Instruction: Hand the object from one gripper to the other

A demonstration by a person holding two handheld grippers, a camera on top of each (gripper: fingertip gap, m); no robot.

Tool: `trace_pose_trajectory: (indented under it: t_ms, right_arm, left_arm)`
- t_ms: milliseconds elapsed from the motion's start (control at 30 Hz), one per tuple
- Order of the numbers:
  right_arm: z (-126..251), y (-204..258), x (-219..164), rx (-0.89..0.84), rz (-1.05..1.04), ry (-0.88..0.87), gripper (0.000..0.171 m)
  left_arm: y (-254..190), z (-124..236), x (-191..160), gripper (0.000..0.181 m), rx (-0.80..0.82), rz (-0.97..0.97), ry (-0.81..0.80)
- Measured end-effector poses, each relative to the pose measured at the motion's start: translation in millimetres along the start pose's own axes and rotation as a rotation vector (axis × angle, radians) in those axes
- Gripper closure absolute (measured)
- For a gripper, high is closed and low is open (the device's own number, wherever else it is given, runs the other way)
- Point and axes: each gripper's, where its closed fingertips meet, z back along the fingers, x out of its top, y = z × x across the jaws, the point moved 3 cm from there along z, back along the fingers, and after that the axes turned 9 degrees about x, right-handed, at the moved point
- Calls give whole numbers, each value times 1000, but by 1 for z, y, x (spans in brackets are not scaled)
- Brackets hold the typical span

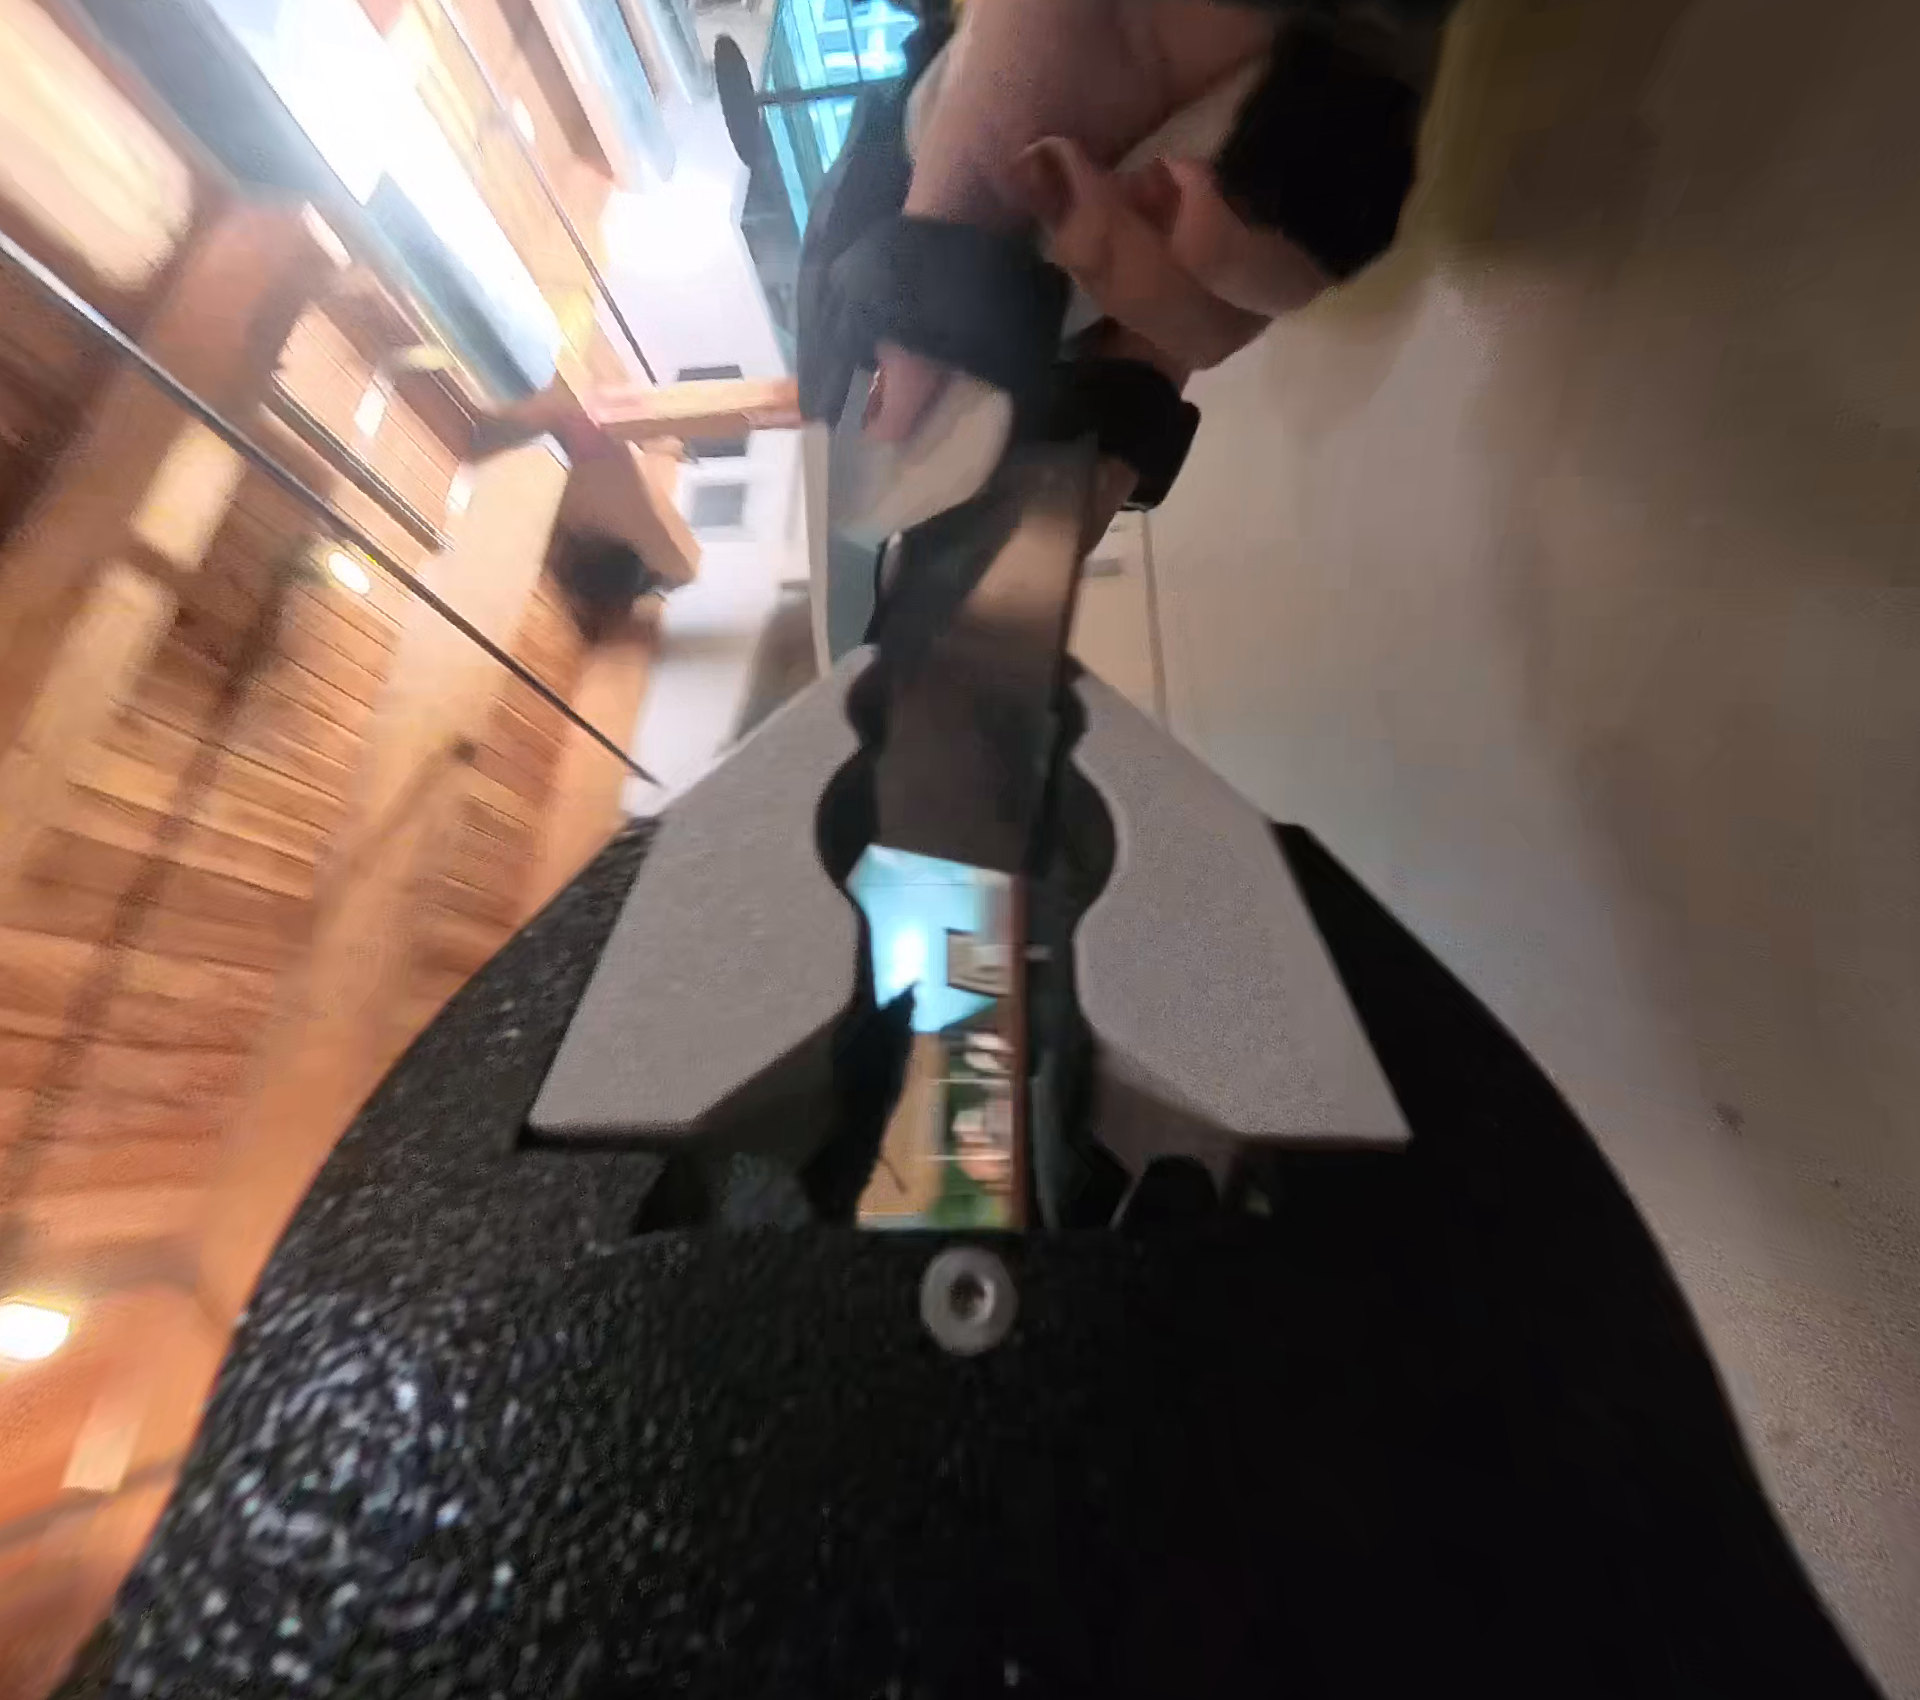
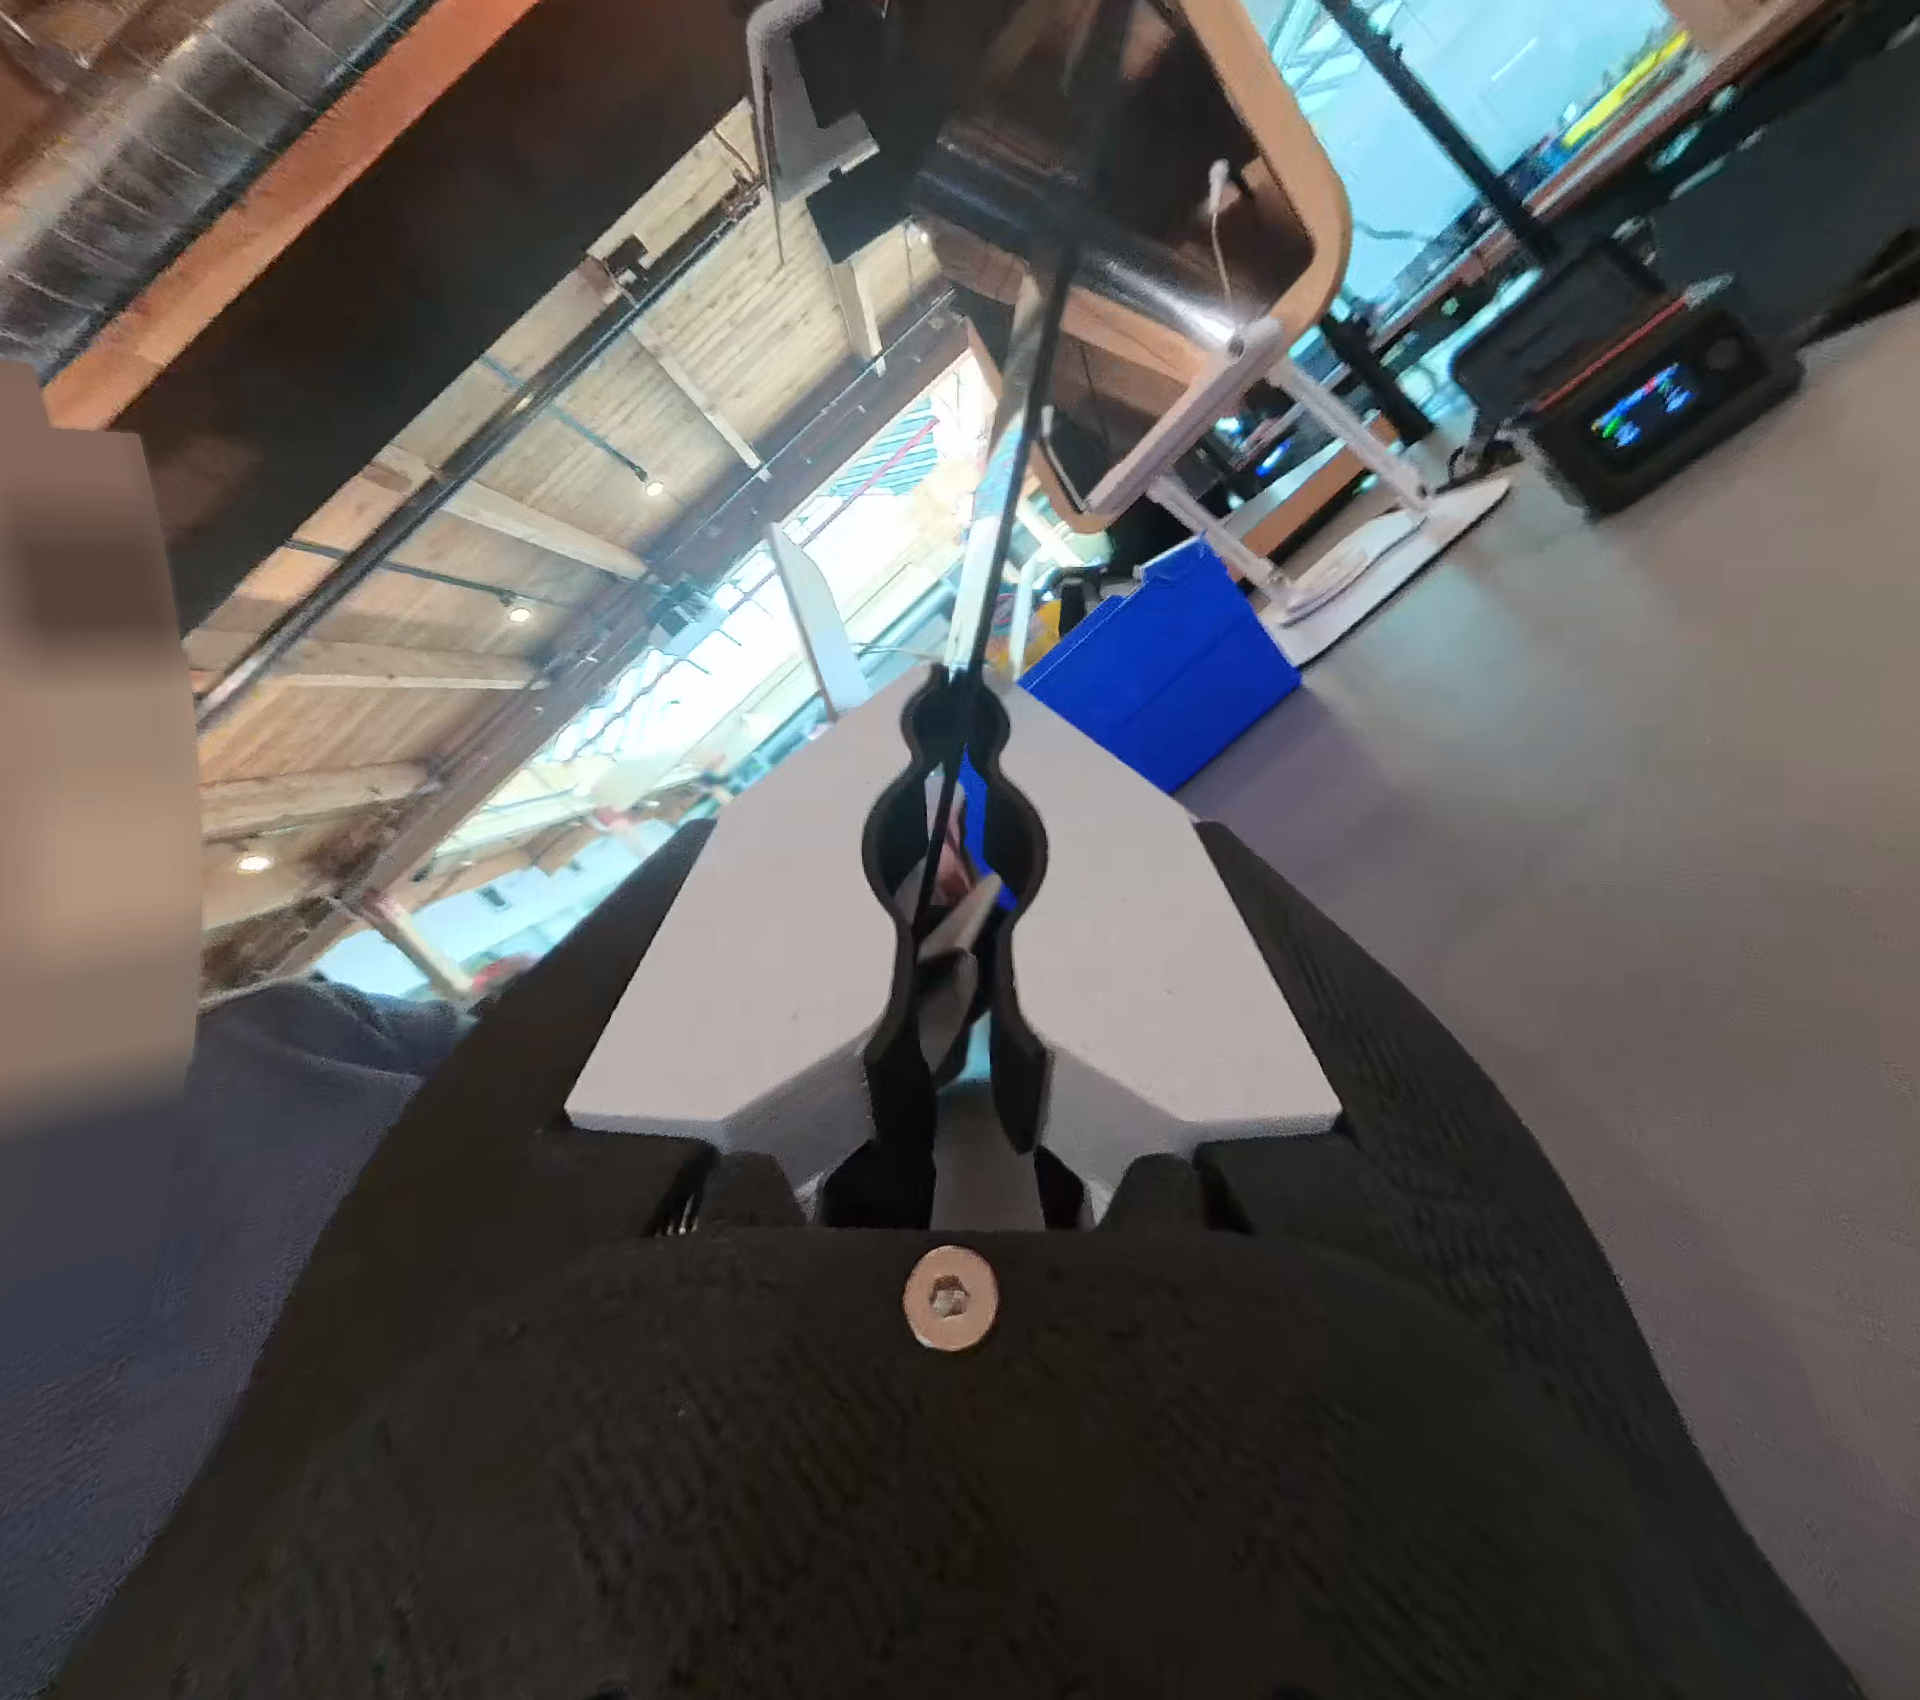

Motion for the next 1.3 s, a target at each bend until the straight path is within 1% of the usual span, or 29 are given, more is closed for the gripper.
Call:
trace_pose_trajectory:
  t_ms: [67,133,233,267,400,467,567,667,700,767,800,833,900,967,1033,1067,1100,1200,1267,1300]
  right_arm:
    - [0,4,4,-32,114,13,171]
    - [-3,11,6,-49,238,21,171]
    - [-9,20,9,-70,398,19,171]
    - [-10,21,9,-90,444,22,171]
    - [-8,20,11,-204,650,70,171]
    - [-6,21,15,-299,831,81,171]
    - [-1,18,19,-553,1284,204,171]
    - [-2,9,12,-820,1777,449,171]
    - [-3,4,8,-878,1918,549,171]
    - [-9,-4,-3,-922,2122,720,171]
    - [-13,-5,-7,-916,2187,772,171]
    - [-15,-5,-11,-905,2232,805,171]
    - [-17,-6,-15,-897,2275,844,171]
    - [-16,-8,-16,-892,2280,868,171]
    - [-15,-10,-16,-876,2239,864,171]
    - [-15,-11,-18,-850,2186,844,161]
    - [-15,-12,-20,-805,2110,812,146]
    - [-15,-11,-26,-623,1790,674,115]
    - [-12,-4,-20,-549,1580,565,99]
    - [-10,2,-12,-527,1503,493,97]
  left_arm:
    - [6,-2,-10,123,-11,231,51]
    - [10,-3,-24,99,-40,456,106]
    - [10,-2,-45,82,-85,781,162]
    - [8,-2,-51,79,-107,892,172]
    - [14,1,-71,88,-121,1259,166]
    - [21,3,-74,91,-161,1475,117]
    - [32,5,-70,93,-286,1846,-16]
    - [42,8,-68,90,-426,2187,-183]
    - [43,9,-71,89,-456,2279,-224]
    - [40,9,-75,86,-504,2404,-245]
    - [38,9,-76,87,-527,2437,-247]
    - [35,8,-76,93,-553,2460,-235]
    - [29,8,-77,120,-595,2476,-195]
    - [26,8,-78,161,-593,2463,-183]
    - [20,9,-79,169,-588,2409,-125]
    - [16,9,-81,178,-571,2357,-80]
    - [13,10,-83,181,-555,2303,-51]
    - [16,17,-88,181,-510,2128,-52]
    - [20,23,-94,181,-447,1983,-48]
    - [22,27,-97,181,-432,1926,-58]
